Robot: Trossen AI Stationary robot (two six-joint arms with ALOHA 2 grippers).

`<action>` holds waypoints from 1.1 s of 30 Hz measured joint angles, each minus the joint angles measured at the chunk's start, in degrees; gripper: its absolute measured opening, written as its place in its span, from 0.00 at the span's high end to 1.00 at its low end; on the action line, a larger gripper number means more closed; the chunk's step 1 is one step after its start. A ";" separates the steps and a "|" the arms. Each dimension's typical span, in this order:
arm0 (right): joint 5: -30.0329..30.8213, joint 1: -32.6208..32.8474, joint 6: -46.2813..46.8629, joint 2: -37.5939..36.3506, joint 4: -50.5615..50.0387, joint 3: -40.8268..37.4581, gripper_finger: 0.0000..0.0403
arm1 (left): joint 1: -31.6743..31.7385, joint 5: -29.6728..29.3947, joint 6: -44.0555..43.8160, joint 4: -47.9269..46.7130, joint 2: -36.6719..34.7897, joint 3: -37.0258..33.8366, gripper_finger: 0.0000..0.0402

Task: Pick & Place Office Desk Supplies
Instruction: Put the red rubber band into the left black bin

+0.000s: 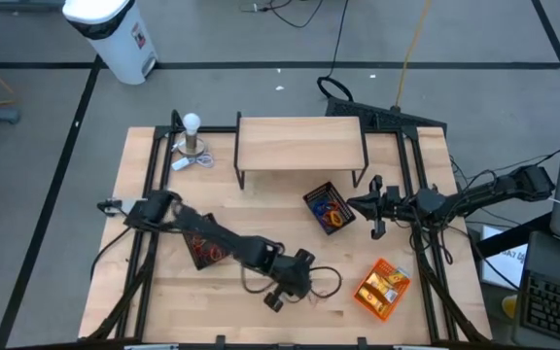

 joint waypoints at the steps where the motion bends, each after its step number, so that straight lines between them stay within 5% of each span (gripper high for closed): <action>1: -0.02 0.00 0.28 -0.02 -0.06 0.00 0.97 | -0.49 -0.77 0.38 -1.10 -2.20 0.01 1.00; 16: -0.24 0.00 0.62 0.11 -0.13 0.00 0.97 | -6.81 -8.49 -2.00 -10.87 -31.43 -5.37 1.00; 25: -0.26 0.00 0.94 0.11 -0.06 0.00 0.97 | -8.79 -21.35 -16.16 -23.41 -48.55 -14.93 1.00; 33: -0.26 0.00 0.94 0.11 -0.04 -0.04 0.97 | -13.04 -24.94 -30.86 -24.22 -63.38 -29.70 1.00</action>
